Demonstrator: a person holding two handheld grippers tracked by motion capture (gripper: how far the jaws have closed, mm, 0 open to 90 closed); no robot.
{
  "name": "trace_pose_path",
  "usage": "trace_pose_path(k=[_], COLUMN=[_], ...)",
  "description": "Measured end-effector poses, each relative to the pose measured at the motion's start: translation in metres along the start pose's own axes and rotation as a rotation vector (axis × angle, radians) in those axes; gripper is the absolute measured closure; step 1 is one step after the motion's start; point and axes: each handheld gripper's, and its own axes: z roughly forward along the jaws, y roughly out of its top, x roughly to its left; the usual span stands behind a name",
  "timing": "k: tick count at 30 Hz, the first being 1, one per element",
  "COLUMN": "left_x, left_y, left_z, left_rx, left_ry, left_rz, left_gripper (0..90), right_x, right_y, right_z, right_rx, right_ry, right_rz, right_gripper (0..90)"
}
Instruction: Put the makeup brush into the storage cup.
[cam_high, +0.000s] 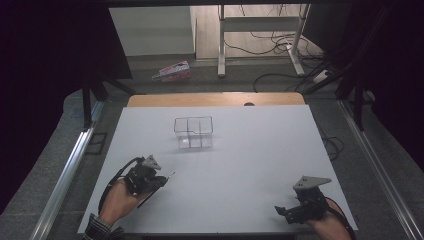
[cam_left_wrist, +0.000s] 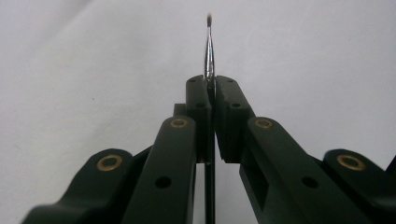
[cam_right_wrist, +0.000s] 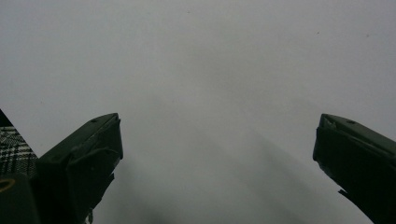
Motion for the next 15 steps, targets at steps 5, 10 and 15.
trace_pose_path(k=[5, 10, 15], left_x=[0.000, 0.000, 0.001], left_y=[0.002, 0.003, 0.005], left_z=[-0.006, -0.011, -0.017], left_rx=[-0.039, -0.078, -0.123], left_ry=[0.012, 0.023, 0.026], left_rz=[-0.009, -0.016, -0.031], left_gripper=[85.5, 85.5, 85.5], right_x=[0.000, 0.000, -0.001], right_y=[0.000, 0.000, 0.000], right_z=[0.000, 0.000, -0.001], right_rx=[-0.003, -0.006, -0.009], right_ry=[0.000, -0.001, -0.001], right_rz=[0.002, 0.001, 0.001], right_gripper=[1.4, 1.4, 1.4])
